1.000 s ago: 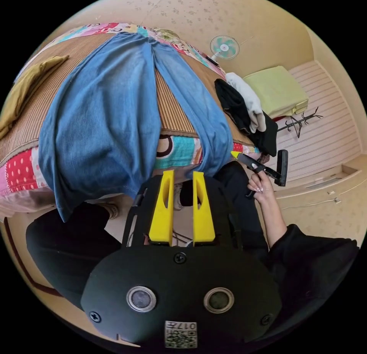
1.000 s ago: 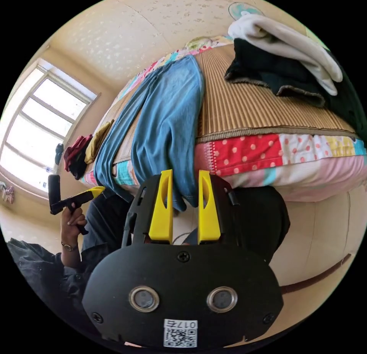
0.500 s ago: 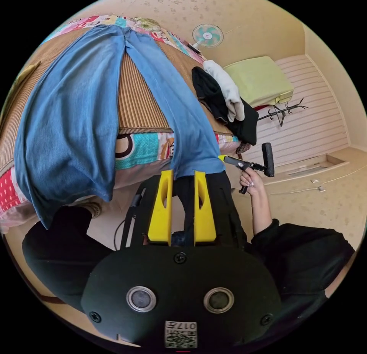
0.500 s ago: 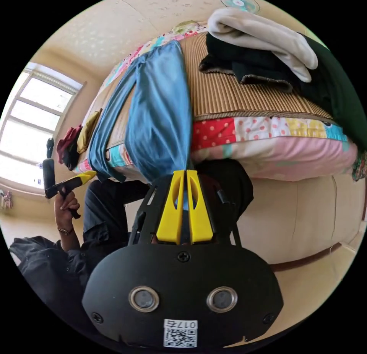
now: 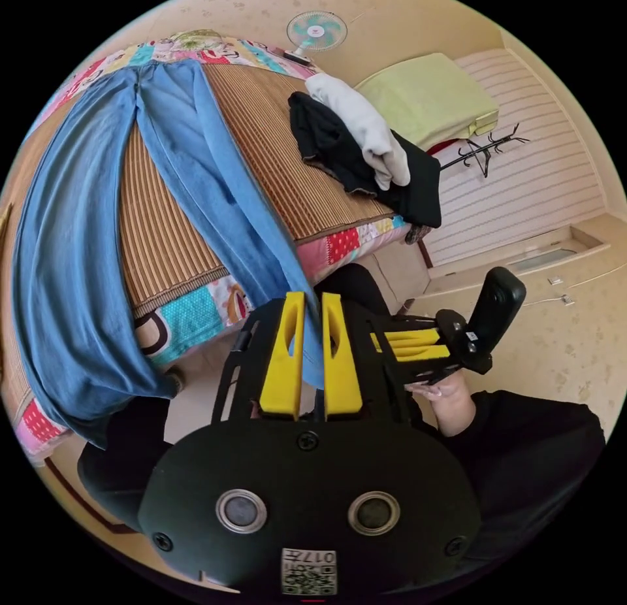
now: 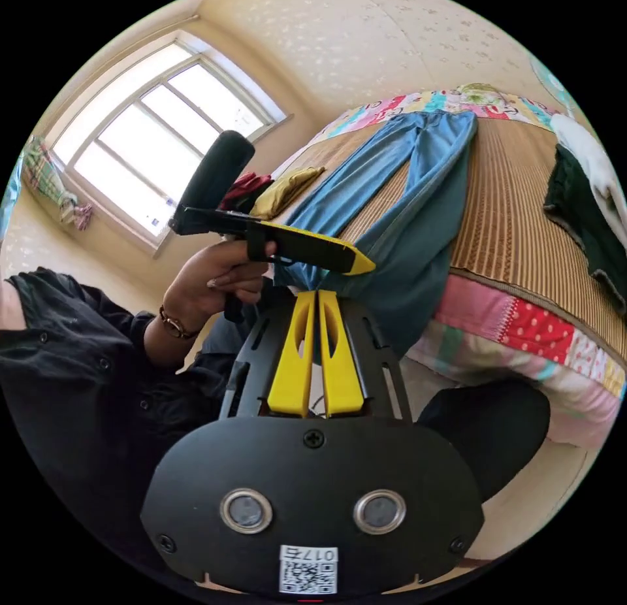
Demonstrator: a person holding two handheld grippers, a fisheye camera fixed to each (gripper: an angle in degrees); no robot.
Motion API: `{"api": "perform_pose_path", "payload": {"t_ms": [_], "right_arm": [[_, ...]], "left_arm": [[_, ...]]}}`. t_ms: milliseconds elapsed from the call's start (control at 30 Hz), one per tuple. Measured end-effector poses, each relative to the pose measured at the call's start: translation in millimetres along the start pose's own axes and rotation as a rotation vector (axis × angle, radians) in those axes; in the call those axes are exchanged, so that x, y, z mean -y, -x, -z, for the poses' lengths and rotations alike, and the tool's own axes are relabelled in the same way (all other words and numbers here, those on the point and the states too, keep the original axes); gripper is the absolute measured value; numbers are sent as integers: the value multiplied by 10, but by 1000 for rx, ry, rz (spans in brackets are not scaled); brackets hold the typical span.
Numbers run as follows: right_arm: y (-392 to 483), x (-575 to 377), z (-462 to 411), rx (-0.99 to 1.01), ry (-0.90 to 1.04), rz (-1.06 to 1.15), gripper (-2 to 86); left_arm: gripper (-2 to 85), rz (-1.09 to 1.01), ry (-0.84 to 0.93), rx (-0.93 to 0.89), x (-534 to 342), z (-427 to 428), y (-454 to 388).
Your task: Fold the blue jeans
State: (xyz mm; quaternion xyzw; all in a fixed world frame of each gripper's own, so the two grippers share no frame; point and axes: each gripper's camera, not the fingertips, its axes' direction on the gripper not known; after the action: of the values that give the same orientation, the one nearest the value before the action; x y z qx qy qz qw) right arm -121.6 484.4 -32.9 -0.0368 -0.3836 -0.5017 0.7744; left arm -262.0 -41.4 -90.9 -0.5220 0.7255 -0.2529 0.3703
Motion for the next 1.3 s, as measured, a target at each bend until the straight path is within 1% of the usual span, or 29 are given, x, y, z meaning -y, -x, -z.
{"api": "perform_pose_path", "payload": {"t_ms": [67, 133, 200, 233, 267, 300, 333, 367, 400, 433, 500, 533, 600, 633, 667, 733, 800, 833, 900, 967, 1000, 1067, 1133, 1200, 1233, 1300], "right_arm": [[-96, 138, 76, 49, 107, 84, 22], [-293, 344, 297, -3, 84, 75, 34], [-723, 838, 597, -91, -37, -15, 63], [-862, 998, 631, -105, -61, -46, 74], [-1165, 1364, 626, -118, -73, -102, 95], [-1470, 1767, 536, -98, -61, -131, 115], [-1628, 1972, 469, -82, -55, -147, 124], [-1971, 2360, 330, -23, -86, -203, 131], [-2314, 2681, 186, -3, -127, -311, 136], [-2461, 2824, 107, -9, -141, -357, 137], [-2914, 3291, -231, -110, -148, -497, 136], [-2990, 3390, -316, -143, -133, -513, 132], [-3123, 3740, -563, -333, -78, -514, 99], [-3109, 3814, -595, -385, -80, -512, 87], [-3008, 3968, -638, -479, -106, -495, 56], [-2642, 4227, -698, -608, -186, -398, 29], [-1927, 4598, -940, -757, -261, -214, 15], [-1751, 4687, -1026, -769, -269, -168, 14], [-1178, 5007, -1379, -728, -293, -35, 10], [-944, 5209, -1616, -632, -314, -31, 10], [-872, 5343, -1821, -556, -283, -35, 11], [-849, 5440, -2113, -471, -233, -51, 15], [-863, 5393, -2272, -404, -216, -78, 25], [-823, 5160, -2261, -316, -213, -77, 50], [-793, 5069, -2224, -294, -212, -58, 57], [-653, 4518, -1968, -263, -225, 32, 73]], "left_arm": [[4, 8, -41, 28, -78, 89, 48], [-2, 35, -91, -8, -166, 240, 155], [-4, 55, -115, -45, -211, 335, 236], [-4, 61, -123, -63, -229, 385, 277], [-4, 62, -126, -68, -237, 405, 294], [-4, 61, -126, -71, -246, 433, 317], [-4, 55, -120, -68, -249, 445, 337], [-4, 53, -118, -67, -250, 447, 349], [-4, 54, -114, -75, -256, 445, 385], [-4, 62, -111, -93, -264, 439, 431], [-4, 70, -112, -127, -281, 435, 501], [-4, 72, -116, -145, -299, 435, 546], [-5, 93, -129, -187, -354, 441, 641], [-5, 114, -152, -224, -418, 455, 718], [-5, 125, -166, -245, -458, 465, 761], [-5, 144, -218, -323, -625, 524, 925], [-6, 137, -252, -344, -747, 640, 1035], [-6, 132, -290, -343, -843, 773, 1111], [-6, 142, -342, -346, -1004, 987, 1235], [-5, 173, -380, -322, -1199, 1181, 1370], [-4, 221, -393, -275, -1342, 1288, 1477], [-2, 305, -366, -209, -1529, 1376, 1670], [2, 453, -311, -107, -1781, 1401, 1970], [6, 524, -324, -68, -1970, 1446, 2122], [11, 539, -357, -72, -2075, 1492, 2176], [42, 549, -390, -70, -2161, 1549, 2214]]}}
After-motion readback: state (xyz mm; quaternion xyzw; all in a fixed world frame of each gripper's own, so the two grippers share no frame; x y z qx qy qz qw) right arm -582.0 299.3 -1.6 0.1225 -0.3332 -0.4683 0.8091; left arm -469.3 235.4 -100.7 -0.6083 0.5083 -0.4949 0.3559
